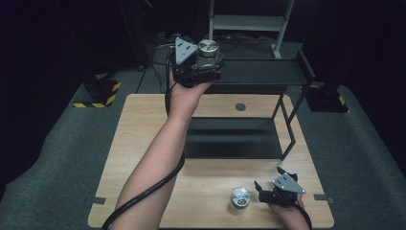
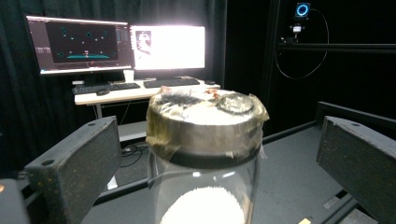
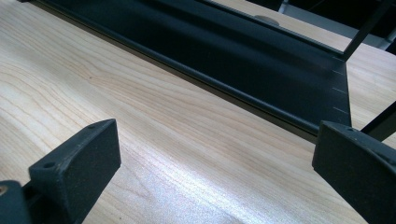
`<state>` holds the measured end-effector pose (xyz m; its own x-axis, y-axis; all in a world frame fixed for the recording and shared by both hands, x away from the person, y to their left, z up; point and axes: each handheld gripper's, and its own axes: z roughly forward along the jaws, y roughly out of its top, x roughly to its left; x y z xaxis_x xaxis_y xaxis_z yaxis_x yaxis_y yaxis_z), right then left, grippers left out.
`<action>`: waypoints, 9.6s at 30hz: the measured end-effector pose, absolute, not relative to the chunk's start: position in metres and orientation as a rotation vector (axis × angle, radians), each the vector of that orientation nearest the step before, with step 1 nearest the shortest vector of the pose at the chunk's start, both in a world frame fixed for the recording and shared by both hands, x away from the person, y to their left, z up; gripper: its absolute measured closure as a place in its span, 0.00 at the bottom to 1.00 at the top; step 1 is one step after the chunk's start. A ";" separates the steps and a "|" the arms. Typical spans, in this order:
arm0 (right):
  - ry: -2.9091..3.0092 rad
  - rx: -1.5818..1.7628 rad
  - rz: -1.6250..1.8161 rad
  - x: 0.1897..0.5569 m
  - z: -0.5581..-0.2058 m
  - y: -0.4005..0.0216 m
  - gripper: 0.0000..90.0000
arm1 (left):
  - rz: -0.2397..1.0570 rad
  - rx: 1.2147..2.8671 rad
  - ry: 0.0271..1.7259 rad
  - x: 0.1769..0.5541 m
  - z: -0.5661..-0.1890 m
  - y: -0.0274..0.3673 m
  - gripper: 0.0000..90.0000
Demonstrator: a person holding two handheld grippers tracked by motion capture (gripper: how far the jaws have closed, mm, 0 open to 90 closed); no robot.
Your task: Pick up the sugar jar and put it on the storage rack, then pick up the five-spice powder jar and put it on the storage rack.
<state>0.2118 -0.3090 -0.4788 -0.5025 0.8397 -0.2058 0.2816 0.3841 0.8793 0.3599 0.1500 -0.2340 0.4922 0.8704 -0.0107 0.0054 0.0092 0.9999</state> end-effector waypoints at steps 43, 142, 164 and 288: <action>1.990 0.937 1.062 0.211 -0.479 -0.306 0.00 | 0.849 1.432 0.784 0.268 -0.274 0.186 0.00; 1.974 0.917 1.058 0.207 -0.481 -0.304 0.00 | 0.798 2.046 0.988 0.206 -0.469 0.217 0.01; 1.889 0.906 1.180 0.191 -0.466 -0.318 0.00 | 0.796 2.056 0.978 0.206 -0.469 0.215 0.01; 1.979 0.768 1.636 0.170 -0.483 -0.313 0.38 | 0.742 2.035 0.976 0.212 -0.468 0.225 0.01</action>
<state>0.1700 -0.3133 -0.4834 -0.7397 0.6729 0.0032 0.1295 0.1378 0.9820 0.2116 0.2245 -0.4682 0.5419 0.8219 0.1756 0.3893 -0.4306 0.8142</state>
